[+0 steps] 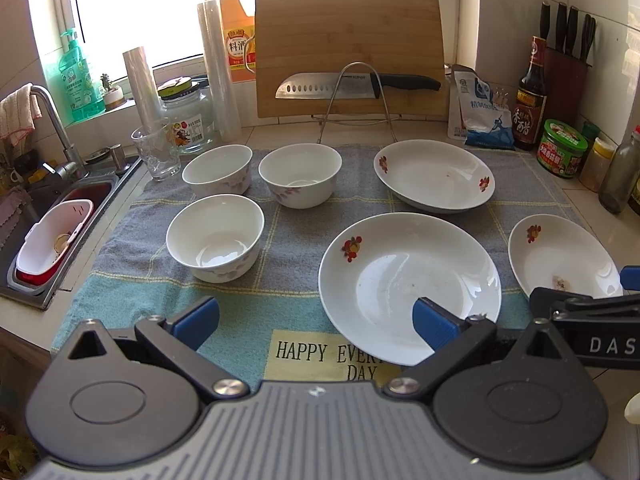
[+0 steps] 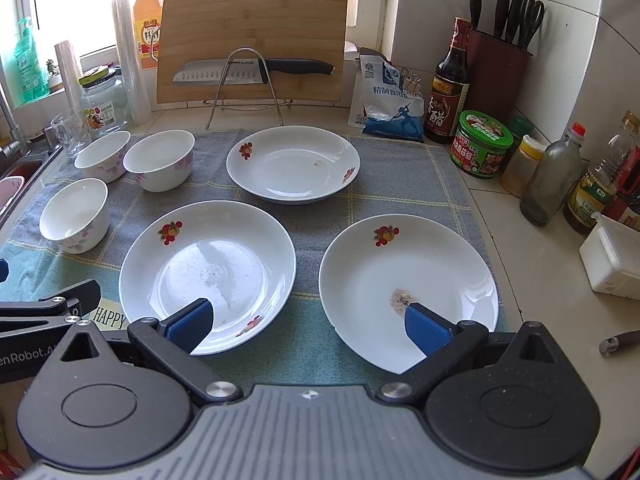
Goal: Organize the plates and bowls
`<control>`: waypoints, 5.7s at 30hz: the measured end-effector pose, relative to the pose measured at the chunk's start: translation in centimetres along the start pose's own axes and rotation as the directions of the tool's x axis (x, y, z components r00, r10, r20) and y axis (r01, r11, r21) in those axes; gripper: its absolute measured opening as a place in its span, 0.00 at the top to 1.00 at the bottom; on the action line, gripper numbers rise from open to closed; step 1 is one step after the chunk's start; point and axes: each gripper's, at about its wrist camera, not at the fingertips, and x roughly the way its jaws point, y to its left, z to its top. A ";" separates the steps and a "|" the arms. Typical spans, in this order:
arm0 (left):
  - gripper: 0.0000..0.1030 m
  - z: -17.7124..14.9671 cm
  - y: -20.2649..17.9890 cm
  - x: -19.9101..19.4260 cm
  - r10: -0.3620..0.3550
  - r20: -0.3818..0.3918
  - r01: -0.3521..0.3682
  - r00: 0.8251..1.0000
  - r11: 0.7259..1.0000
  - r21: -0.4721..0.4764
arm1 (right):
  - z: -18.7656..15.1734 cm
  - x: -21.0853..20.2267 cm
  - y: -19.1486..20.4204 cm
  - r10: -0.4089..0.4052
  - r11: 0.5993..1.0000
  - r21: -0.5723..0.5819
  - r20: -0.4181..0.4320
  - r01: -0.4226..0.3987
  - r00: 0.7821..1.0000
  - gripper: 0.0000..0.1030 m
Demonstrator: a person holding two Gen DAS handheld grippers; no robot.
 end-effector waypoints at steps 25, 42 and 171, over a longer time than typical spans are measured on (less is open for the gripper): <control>0.01 0.9 -4.6 -1.1 -0.194 0.123 0.189 0.973 0.980 0.055 | -2.2 -2.7 -7.1 0.047 0.998 0.021 0.163 -0.051 0.986 0.00; 0.01 4.8 -10.2 4.2 -0.359 0.053 0.337 0.932 0.910 0.243 | -7.2 0.6 -12.4 0.019 0.999 0.032 0.112 -0.023 0.994 0.00; 0.16 14.0 -26.5 20.6 -0.589 -0.438 0.715 0.680 0.399 0.573 | -4.7 9.2 -13.9 0.006 1.000 -0.012 0.096 -0.005 0.995 0.00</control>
